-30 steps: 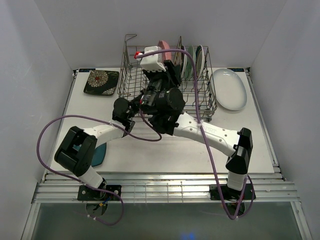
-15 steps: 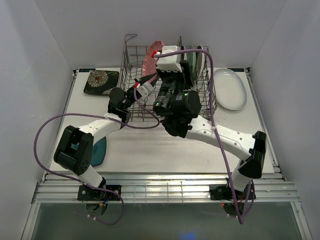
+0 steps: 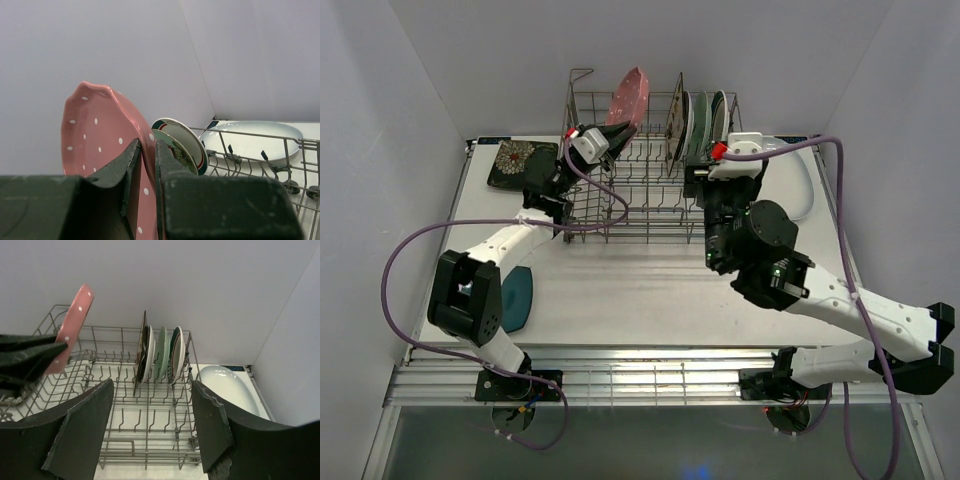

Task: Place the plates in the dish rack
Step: Insert the plate into the dish rack.

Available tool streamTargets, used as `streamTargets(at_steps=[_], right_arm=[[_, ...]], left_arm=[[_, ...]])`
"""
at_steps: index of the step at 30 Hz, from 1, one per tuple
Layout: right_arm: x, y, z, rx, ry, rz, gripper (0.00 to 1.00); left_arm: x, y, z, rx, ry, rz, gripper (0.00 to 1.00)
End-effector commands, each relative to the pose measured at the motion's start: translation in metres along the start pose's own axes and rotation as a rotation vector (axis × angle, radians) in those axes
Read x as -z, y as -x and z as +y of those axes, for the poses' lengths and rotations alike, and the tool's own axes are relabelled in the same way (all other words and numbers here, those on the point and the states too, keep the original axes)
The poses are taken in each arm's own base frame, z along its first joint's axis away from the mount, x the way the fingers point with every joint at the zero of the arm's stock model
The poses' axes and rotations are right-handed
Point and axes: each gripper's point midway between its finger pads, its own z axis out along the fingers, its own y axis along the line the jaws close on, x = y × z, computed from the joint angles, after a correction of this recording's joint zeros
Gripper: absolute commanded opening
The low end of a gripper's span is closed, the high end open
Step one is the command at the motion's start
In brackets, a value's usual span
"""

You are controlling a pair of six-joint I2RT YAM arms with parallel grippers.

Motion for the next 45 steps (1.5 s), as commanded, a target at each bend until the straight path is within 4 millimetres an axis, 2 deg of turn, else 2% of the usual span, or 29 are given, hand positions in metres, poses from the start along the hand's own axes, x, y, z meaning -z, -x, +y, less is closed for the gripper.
streamTargets(at_steps=[1, 4, 5, 6, 8, 11, 12, 13, 15, 16, 17, 18, 20, 21, 22, 23, 28, 38, 45], right_arm=[[0.009, -0.027, 0.012, -0.089, 0.094, 0.024, 0.70], [0.013, -0.043, 0.007, -0.083, 0.082, 0.042, 0.70], [0.014, -0.045, 0.008, -0.087, 0.097, 0.040, 0.70], [0.015, -0.048, 0.008, -0.103, 0.107, 0.041, 0.70], [0.019, -0.056, 0.007, -0.114, 0.130, 0.042, 0.70], [0.023, -0.066, 0.000, -0.130, 0.127, 0.049, 0.70], [0.024, -0.068, -0.001, -0.137, 0.128, 0.050, 0.70], [0.025, -0.070, -0.003, -0.144, 0.130, 0.051, 0.71], [0.028, -0.076, -0.009, -0.152, 0.131, 0.051, 0.72], [0.030, -0.074, -0.016, -0.180, 0.128, 0.042, 0.71], [0.032, -0.074, -0.019, -0.192, 0.131, 0.037, 0.72], [0.033, -0.082, -0.021, -0.187, 0.128, 0.042, 0.72], [0.037, -0.080, -0.036, -0.238, 0.112, 0.031, 0.72], [0.040, -0.090, -0.038, -0.232, 0.113, 0.037, 0.72], [0.042, -0.087, -0.048, -0.268, 0.107, 0.024, 0.72], [0.044, -0.089, -0.053, -0.281, 0.102, 0.020, 0.72], [0.052, -0.105, -0.072, -0.308, 0.081, 0.016, 0.72], [0.059, -0.124, -0.081, -0.340, 0.079, 0.022, 0.73], [0.062, -0.135, -0.083, -0.344, 0.074, 0.038, 0.72]], left_arm=[[-0.015, 0.081, 0.028, -0.117, 0.013, -0.204, 0.00], [-0.019, 0.084, 0.035, -0.089, 0.013, -0.216, 0.00], [-0.021, 0.079, 0.036, -0.074, 0.007, -0.211, 0.00], [-0.023, 0.083, 0.039, -0.073, 0.006, -0.222, 0.00], [-0.027, 0.077, 0.040, -0.042, -0.001, -0.220, 0.00], [-0.035, 0.080, 0.047, -0.017, 0.005, -0.229, 0.00], [-0.038, 0.073, 0.048, -0.010, 0.008, -0.222, 0.00], [-0.042, 0.078, 0.052, 0.018, 0.010, -0.233, 0.00], [-0.047, 0.067, 0.055, 0.056, 0.016, -0.221, 0.00], [-0.051, 0.072, 0.060, 0.056, 0.021, -0.235, 0.00], [-0.053, 0.070, 0.060, 0.080, 0.022, -0.236, 0.00], [-0.056, 0.060, 0.063, 0.098, 0.031, -0.224, 0.00], [-0.061, 0.064, 0.066, 0.124, 0.035, -0.239, 0.00], [-0.063, 0.061, 0.068, 0.136, 0.037, -0.235, 0.00], [-0.065, 0.053, 0.069, 0.152, 0.044, -0.228, 0.00], [-0.068, 0.057, 0.073, 0.158, 0.051, -0.238, 0.00], [-0.078, 0.046, 0.078, 0.224, 0.059, -0.245, 0.00], [-0.095, 0.014, 0.101, 0.334, 0.151, -0.264, 0.00], [-0.105, 0.000, 0.112, 0.414, 0.192, -0.269, 0.00]])
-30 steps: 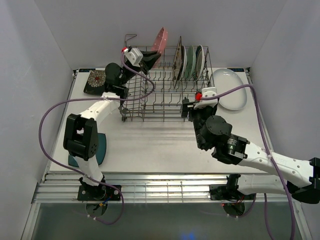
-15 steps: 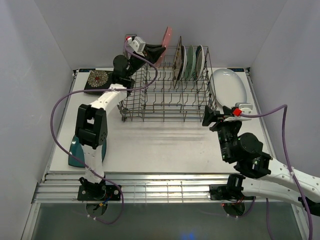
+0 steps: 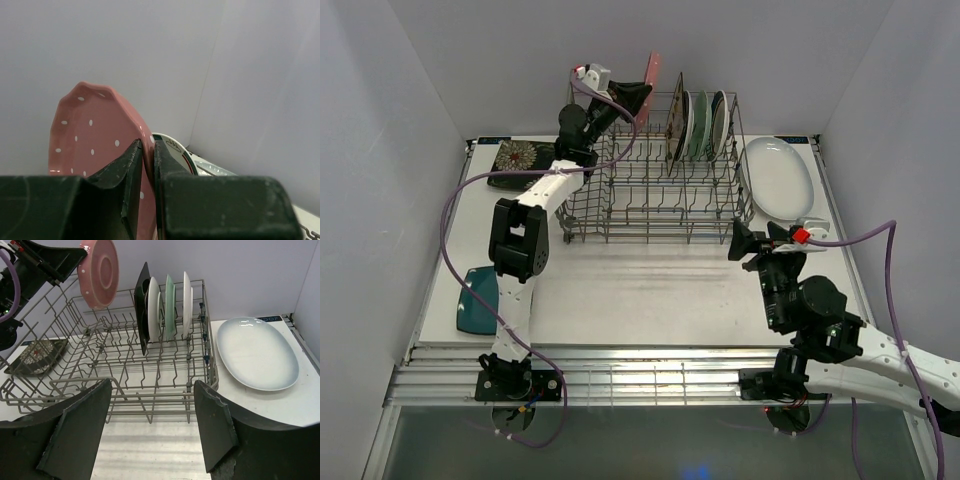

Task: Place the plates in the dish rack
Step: Insert the plate into the dish rack.

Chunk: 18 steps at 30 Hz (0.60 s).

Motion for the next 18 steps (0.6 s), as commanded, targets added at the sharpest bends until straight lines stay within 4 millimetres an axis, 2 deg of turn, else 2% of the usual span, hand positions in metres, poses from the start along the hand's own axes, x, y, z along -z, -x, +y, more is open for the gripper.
streamTargets(at_steps=[1, 9, 18], right_arm=[[0.002, 0.002, -0.007, -0.068, -0.026, -0.010, 0.73], [0.008, -0.006, -0.015, -0.110, -0.016, -0.009, 0.72], [0.009, -0.013, -0.017, -0.106, -0.022, 0.001, 0.72]], left_arm=[[-0.015, 0.110, -0.020, -0.080, -0.029, -0.262, 0.00], [-0.020, 0.099, -0.008, 0.012, 0.026, -0.262, 0.00], [-0.021, 0.102, -0.009, 0.111, 0.036, -0.262, 0.00]])
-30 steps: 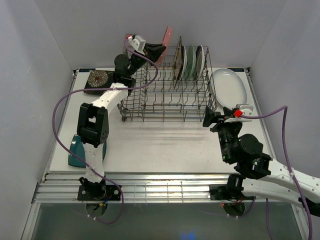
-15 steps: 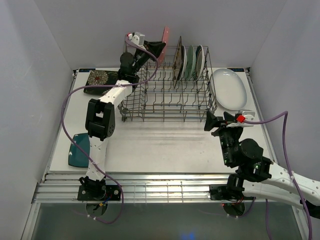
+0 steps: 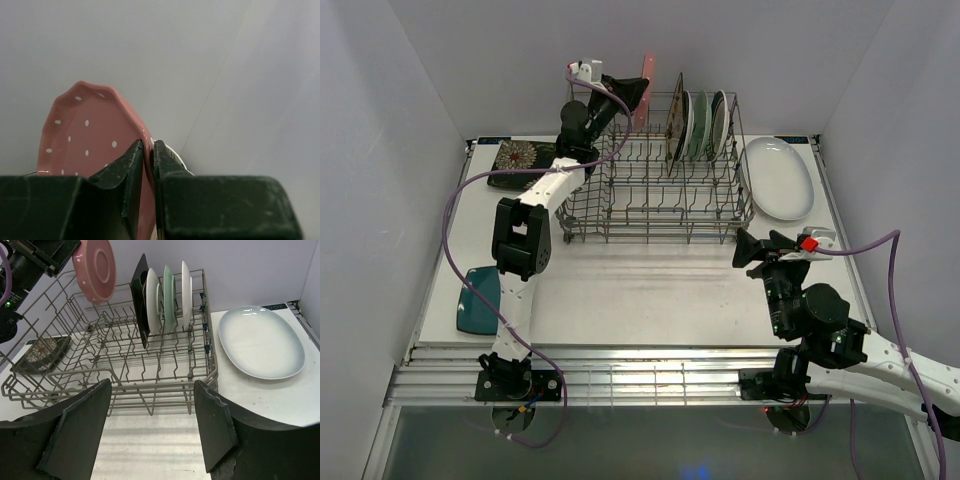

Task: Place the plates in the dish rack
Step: Insert the plate into the dish rack.

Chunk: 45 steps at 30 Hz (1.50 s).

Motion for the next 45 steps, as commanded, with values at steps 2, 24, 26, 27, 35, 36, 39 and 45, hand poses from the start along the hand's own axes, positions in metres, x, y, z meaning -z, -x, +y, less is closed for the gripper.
streamTargets(at_steps=[2, 24, 26, 27, 35, 36, 39, 45], right_arm=[[0.001, 0.005, -0.005, -0.060, -0.022, -0.016, 0.72], [0.007, 0.001, -0.014, -0.098, -0.011, -0.021, 0.72], [0.007, 0.001, -0.014, -0.096, -0.012, -0.021, 0.72], [0.007, 0.001, -0.015, -0.096, -0.014, -0.021, 0.72], [0.008, 0.000, -0.015, -0.104, 0.000, -0.020, 0.72], [0.008, -0.001, -0.014, -0.102, 0.003, -0.020, 0.71], [0.009, -0.003, -0.014, -0.105, 0.006, -0.020, 0.72], [0.009, -0.003, -0.011, -0.104, 0.022, -0.019, 0.72]], left_arm=[[-0.012, 0.097, -0.048, 0.004, -0.099, -0.225, 0.00], [-0.016, 0.072, -0.041, 0.227, -0.015, -0.207, 0.00], [-0.017, 0.066, -0.045, 0.231, -0.020, -0.199, 0.00], [-0.016, 0.059, -0.044, 0.233, -0.016, -0.192, 0.00], [-0.011, 0.039, -0.047, 0.241, -0.027, -0.202, 0.00], [-0.011, 0.037, -0.048, 0.249, -0.032, -0.200, 0.00], [-0.010, 0.033, -0.051, 0.263, -0.052, -0.194, 0.00], [-0.009, 0.032, -0.049, 0.273, -0.044, -0.201, 0.00]])
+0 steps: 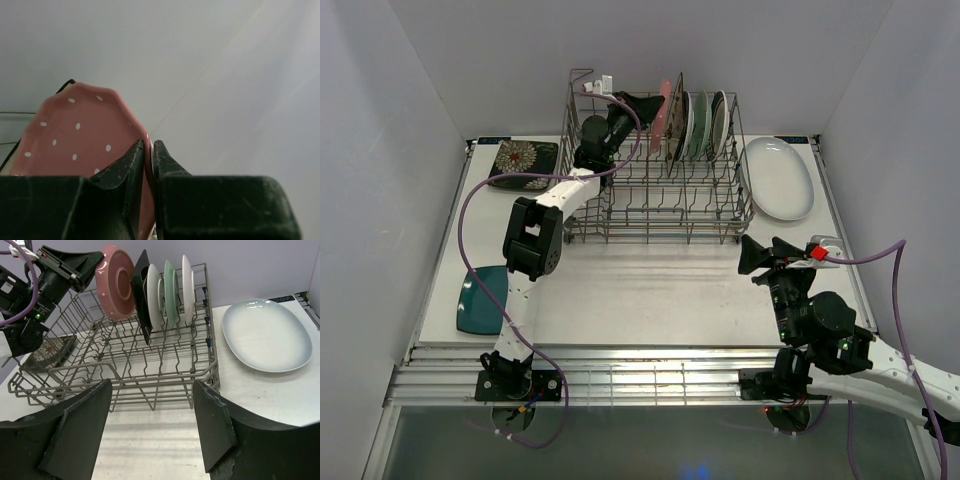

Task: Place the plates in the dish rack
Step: Insert the plate into the dish rack.

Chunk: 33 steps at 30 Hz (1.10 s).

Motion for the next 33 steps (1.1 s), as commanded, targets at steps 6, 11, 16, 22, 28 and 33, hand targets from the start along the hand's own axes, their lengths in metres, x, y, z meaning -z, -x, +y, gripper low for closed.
streamTargets(at_steps=[6, 11, 16, 22, 28, 33], right_arm=[[0.000, 0.007, 0.003, -0.051, 0.006, -0.015, 0.72], [-0.001, 0.010, 0.005, -0.051, 0.008, -0.014, 0.72], [-0.002, 0.014, 0.009, -0.046, 0.015, -0.010, 0.72], [-0.003, 0.011, 0.011, -0.038, 0.013, -0.003, 0.72], [-0.005, 0.012, 0.014, -0.027, 0.010, -0.001, 0.72], [-0.005, 0.012, 0.014, -0.028, 0.010, -0.001, 0.72]], left_arm=[[-0.003, 0.073, -0.064, -0.057, -0.173, -0.216, 0.00], [-0.006, 0.070, -0.059, -0.045, -0.172, -0.219, 0.00], [-0.008, 0.066, -0.052, -0.042, -0.161, -0.226, 0.00], [-0.009, 0.065, -0.047, -0.035, -0.147, -0.231, 0.00], [-0.013, 0.058, -0.047, -0.022, -0.145, -0.232, 0.00], [-0.017, 0.045, -0.059, -0.028, -0.151, -0.223, 0.00]])
